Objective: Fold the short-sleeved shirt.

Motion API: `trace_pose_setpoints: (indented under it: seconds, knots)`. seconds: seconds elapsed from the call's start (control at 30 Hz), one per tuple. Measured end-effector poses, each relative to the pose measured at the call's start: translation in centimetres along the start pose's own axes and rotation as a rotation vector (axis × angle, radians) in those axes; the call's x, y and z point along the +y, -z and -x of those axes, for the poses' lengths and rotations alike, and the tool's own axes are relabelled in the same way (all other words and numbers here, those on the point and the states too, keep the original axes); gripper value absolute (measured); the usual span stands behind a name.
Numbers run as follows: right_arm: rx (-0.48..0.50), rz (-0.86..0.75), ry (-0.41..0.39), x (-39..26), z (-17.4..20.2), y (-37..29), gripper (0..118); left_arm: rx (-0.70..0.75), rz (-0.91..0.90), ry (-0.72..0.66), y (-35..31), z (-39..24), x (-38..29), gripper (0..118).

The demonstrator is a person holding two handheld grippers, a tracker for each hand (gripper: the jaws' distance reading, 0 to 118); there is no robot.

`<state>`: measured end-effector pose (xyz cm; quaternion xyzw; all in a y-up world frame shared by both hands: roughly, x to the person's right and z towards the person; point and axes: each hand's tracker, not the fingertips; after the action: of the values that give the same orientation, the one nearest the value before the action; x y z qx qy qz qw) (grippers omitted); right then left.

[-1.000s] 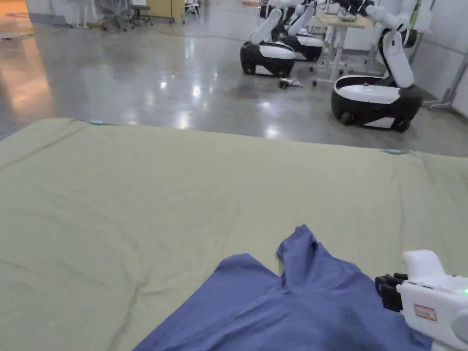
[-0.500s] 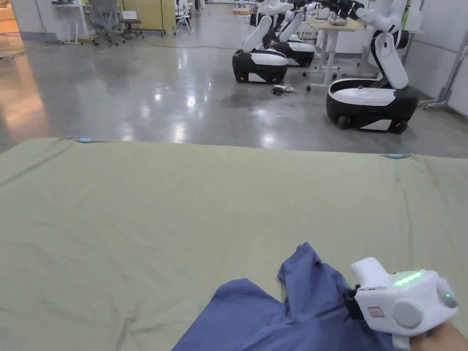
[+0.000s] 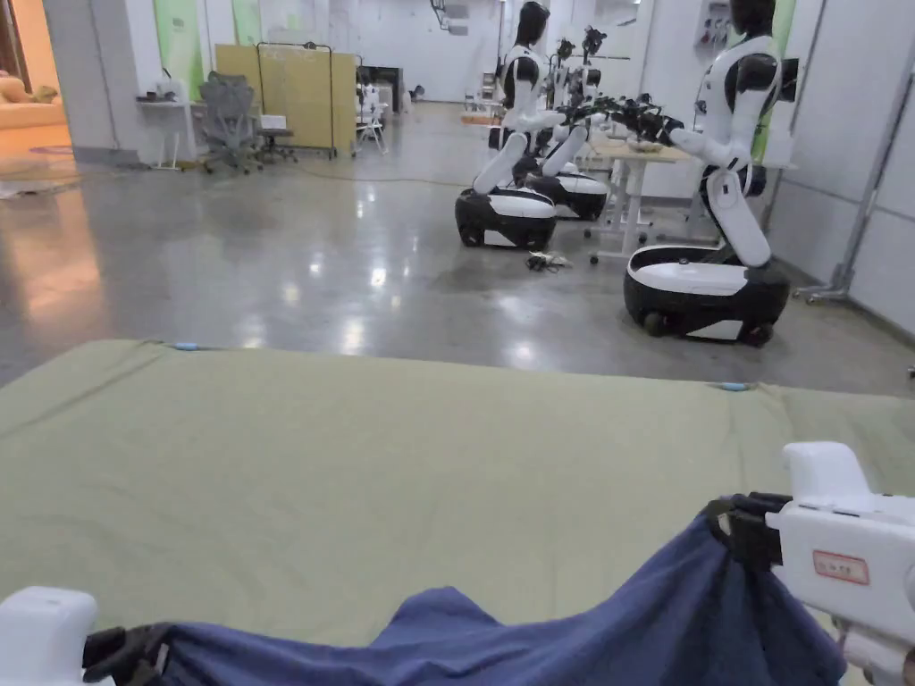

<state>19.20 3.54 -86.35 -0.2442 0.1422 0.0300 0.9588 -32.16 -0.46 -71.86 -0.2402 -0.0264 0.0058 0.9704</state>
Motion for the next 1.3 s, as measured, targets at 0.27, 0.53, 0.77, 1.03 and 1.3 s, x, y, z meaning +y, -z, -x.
trace_pose_setpoints:
  seconds: [0.27, 0.53, 0.77, 1.03, 1.3]
  knots:
    - [-0.122, -0.276, 0.000, 12.7, -5.0, -7.8, 9, 0.087, -0.225, 0.103, 2.5, -1.4, 16.2, 0]
    - [-0.192, -0.498, 0.000, 22.7, -6.8, -12.7, 9, 0.142, -0.424, 0.075, 2.8, -2.3, 29.2, 0]
    - [-0.190, -0.553, 0.032, 28.4, -6.6, -13.8, 9, 0.170, -0.498, 0.066, 2.1, -2.3, 37.3, 0]
    - [-0.197, -0.482, 0.073, 26.0, -8.6, -7.9, 9, 0.198, -0.436, 0.086, 7.5, -1.9, 34.8, 0]
    - [-0.208, -0.309, 0.134, 17.5, -11.2, 2.2, 9, 0.201, -0.279, 0.010, 17.2, -2.6, 22.3, 0]
